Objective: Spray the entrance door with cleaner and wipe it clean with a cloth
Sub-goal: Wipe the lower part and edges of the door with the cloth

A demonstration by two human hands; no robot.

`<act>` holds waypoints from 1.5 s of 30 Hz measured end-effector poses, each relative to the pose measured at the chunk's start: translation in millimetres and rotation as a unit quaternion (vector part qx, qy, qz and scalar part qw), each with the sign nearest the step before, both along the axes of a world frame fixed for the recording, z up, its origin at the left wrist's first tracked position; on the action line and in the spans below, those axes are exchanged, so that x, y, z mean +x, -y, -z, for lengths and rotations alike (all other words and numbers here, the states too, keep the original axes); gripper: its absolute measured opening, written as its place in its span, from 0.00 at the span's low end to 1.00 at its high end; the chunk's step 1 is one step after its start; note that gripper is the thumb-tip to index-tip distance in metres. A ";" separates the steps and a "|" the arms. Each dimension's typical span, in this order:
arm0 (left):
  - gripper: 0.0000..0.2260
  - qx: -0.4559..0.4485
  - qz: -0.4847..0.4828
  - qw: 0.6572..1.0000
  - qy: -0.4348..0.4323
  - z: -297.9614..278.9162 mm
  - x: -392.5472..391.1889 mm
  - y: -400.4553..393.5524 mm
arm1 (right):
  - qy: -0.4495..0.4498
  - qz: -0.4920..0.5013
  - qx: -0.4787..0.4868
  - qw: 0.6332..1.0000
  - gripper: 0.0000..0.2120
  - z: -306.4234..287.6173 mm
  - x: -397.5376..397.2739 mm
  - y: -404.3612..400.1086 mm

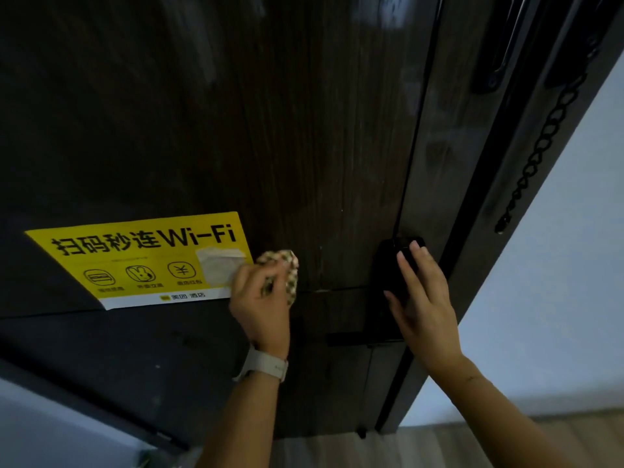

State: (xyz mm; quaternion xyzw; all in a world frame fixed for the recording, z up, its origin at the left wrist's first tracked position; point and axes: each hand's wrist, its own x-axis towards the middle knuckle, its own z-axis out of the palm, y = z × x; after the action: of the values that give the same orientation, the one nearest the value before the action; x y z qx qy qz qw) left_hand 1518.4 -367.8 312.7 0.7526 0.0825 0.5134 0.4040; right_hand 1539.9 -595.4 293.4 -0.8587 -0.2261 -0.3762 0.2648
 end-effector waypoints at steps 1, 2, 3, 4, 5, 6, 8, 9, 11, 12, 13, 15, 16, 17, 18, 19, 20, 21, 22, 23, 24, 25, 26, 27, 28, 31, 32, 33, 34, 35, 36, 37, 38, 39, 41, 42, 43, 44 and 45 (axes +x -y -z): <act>0.06 -0.011 0.010 1.000 -0.026 16.8 -3.3 5.7 | -0.003 0.000 0.000 1.000 0.30 1.3 0.0 0.3; 0.06 -0.026 0.020 0.998 -0.049 31.5 -6.0 10.7 | -0.003 -0.002 -0.001 1.000 0.30 1.6 0.1 0.4; 0.06 -0.037 0.027 0.997 -0.065 42.5 -7.6 14.2 | -0.004 -0.004 -0.005 1.000 0.31 1.6 0.2 1.0; 0.06 -0.042 0.030 0.996 -0.074 50.4 -7.8 15.8 | -0.005 -0.006 -0.011 1.000 0.31 1.4 0.7 2.0; 0.06 -0.039 0.031 0.995 -0.082 55.6 -6.7 16.3 | -0.007 -0.008 -0.021 1.000 0.31 1.8 1.7 3.7; 0.06 -0.032 0.030 0.995 -0.088 58.0 -5.8 16.2 | -0.009 -0.009 -0.030 0.999 0.30 3.0 2.8 5.9; 0.06 -0.021 0.037 0.994 -0.099 57.1 -5.5 18.7 | -0.012 -0.012 -0.042 0.999 0.30 6.0 4.3 9.5; 0.06 -0.015 0.048 0.993 -0.102 55.5 -4.8 23.7 | -0.012 -0.014 -0.041 0.999 0.31 6.8 4.2 9.6; 0.06 0.003 0.074 0.992 -0.106 52.7 0.6 43.8 | -0.014 -0.015 -0.037 0.999 0.31 7.7 4.2 7.9; 0.06 0.011 0.087 0.990 -0.112 50.1 4.8 58.8 | -0.016 -0.016 -0.037 0.999 0.31 8.2 4.8 7.1; 0.06 0.023 0.097 0.987 -0.124 47.0 8.9 74.8 | -0.019 -0.017 -0.039 0.999 0.31 8.8 5.5 7.4; 0.07 0.058 0.100 0.982 -0.150 42.0 16.1 98.5 | -0.022 -0.020 -0.047 0.998 0.32 9.5 7.7 9.6; 0.07 0.076 0.098 0.980 -0.153 40.7 18.6 102.7 | -0.022 -0.020 -0.051 0.998 0.32 9.7 8.7 10.8; 0.06 0.091 0.101 0.979 -0.153 41.1 19.7 101.8 | -0.022 -0.021 -0.053 0.998 0.32 9.8 9.1 11.5; 0.06 0.102 0.108 0.977 -0.152 41.7 18.7 97.3 | -0.022 -0.023 -0.052 0.998 0.31 10.0 9.1 11.5; 0.06 0.107 0.113 0.977 -0.148 42.0 16.2 90.8 | -0.022 -0.025 -0.049 0.998 0.30 10.1 8.8 11.2; 0.06 0.104 0.111 0.978 -0.145 43.2 12.4 81.9 | -0.022 -0.025 -0.045 0.998 0.30 10.3 8.3 10.4; 0.06 0.094 0.101 0.980 -0.142 43.6 8.8 72.7 | -0.023 -0.022 -0.041 0.999 0.30 10.2 7.8 9.7; 0.07 0.073 0.085 0.983 -0.147 43.9 4.2 62.5 | -0.023 -0.020 -0.037 0.999 0.29 10.5 7.3 9.0; 0.08 0.043 0.062 0.985 -0.154 44.5 0.3 49.6 | -0.024 -0.018 -0.035 0.999 0.29 10.8 7.0 8.6; 0.10 0.004 0.037 0.986 -0.162 43.4 -3.8 36.1 | -0.025 -0.016 -0.035 0.999 0.29 11.1 6.9 8.4; 0.12 -0.026 0.017 0.987 -0.160 42.9 -7.4 21.5 | -0.025 -0.015 -0.036 0.999 0.30 11.3 6.8 8.7; 0.12 -0.038 0.001 0.989 -0.144 41.6 -11.3 7.8 | -0.025 -0.015 -0.037 0.999 0.30 11.3 6.9 9.1; 0.11 -0.036 -0.013 0.991 -0.125 39.4 -15.1 -3.3 | -0.025 -0.017 -0.038 0.999 0.30 11.4 7.3 9.4; 0.10 -0.029 -0.025 0.992 -0.119 35.5 -18.2 -11.1 | -0.026 -0.020 -0.038 0.999 0.30 11.5 7.5 9.5; 0.13 -0.029 -0.031 0.991 -0.131 31.6 -22.1 -19.4 | -0.029 -0.022 -0.030 0.999 0.29 12.2 7.4 7.8; 0.12 -0.030 -0.034 0.990 -0.136 31.6 -23.1 -18.5 | -0.030 -0.021 -0.028 0.999 0.29 12.1 6.9 7.1; 0.10 -0.028 -0.037 0.989 -0.139 30.4 -23.3 -17.0 | -0.030 -0.020 -0.026 0.999 0.29 11.9 6.5 6.7; 0.08 -0.015 -0.037 0.990 -0.138 28.0 -23.8 -14.5 | -0.031 -0.021 -0.026 0.999 0.30 11.6 6.1 6.5; 0.07 0.005 -0.031 0.991 -0.129 22.5 -23.8 -11.0 | -0.032 -0.023 -0.027 0.999 0.30 11.3 5.9 6.7; 0.05 0.026 -0.027 0.993 -0.112 13.9 -22.9 -6.1 | -0.033 -0.026 -0.029 0.999 0.30 10.7 5.8 7.1; 0.04 0.045 -0.025 0.994 -0.092 2.0 -20.8 -0.8 | -0.035 -0.029 -0.031 0.999 0.31 10.0 5.7 7.7; 0.03 0.062 -0.022 0.995 -0.072 -13.7 -17.9 5.5 | -0.036 -0.030 -0.033 0.998 0.31 9.5 5.6 8.3; 0.04 0.075 -0.017 0.996 -0.045 -31.0 -12.3 10.9 | -0.037 -0.031 -0.035 0.998 0.32 9.0 5.5 9.0; 0.04 0.080 0.006 0.997 0.011 -63.5 1.4 21.0 | -0.039 -0.031 -0.039 0.998 0.32 8.1 5.1 10.4; 0.04 0.072 0.017 0.997 0.032 -74.2 7.8 25.2 | -0.037 -0.032 -0.040 0.998 0.32 7.4 5.0 10.5; 0.04 0.061 0.024 0.997 0.043 -78.5 13.1 29.2 | -0.035 -0.031 -0.040 0.998 0.31 7.2 4.9 10.5; 0.04 0.048 0.028 0.998 0.043 -74.4 16.3 33.2 | -0.033 -0.032 -0.040 0.998 0.31 7.5 5.0 10.3; 0.04 0.033 0.032 0.999 0.029 -63.0 17.1 38.1 | -0.031 -0.033 -0.040 0.998 0.31 8.1 5.1 10.4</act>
State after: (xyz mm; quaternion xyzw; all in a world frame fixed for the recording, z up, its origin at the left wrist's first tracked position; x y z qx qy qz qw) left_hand 1535.5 -405.8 375.7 0.7527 0.0297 0.5240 0.3973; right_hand 1545.0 -605.8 285.2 -0.8719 -0.2608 -0.3308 0.2498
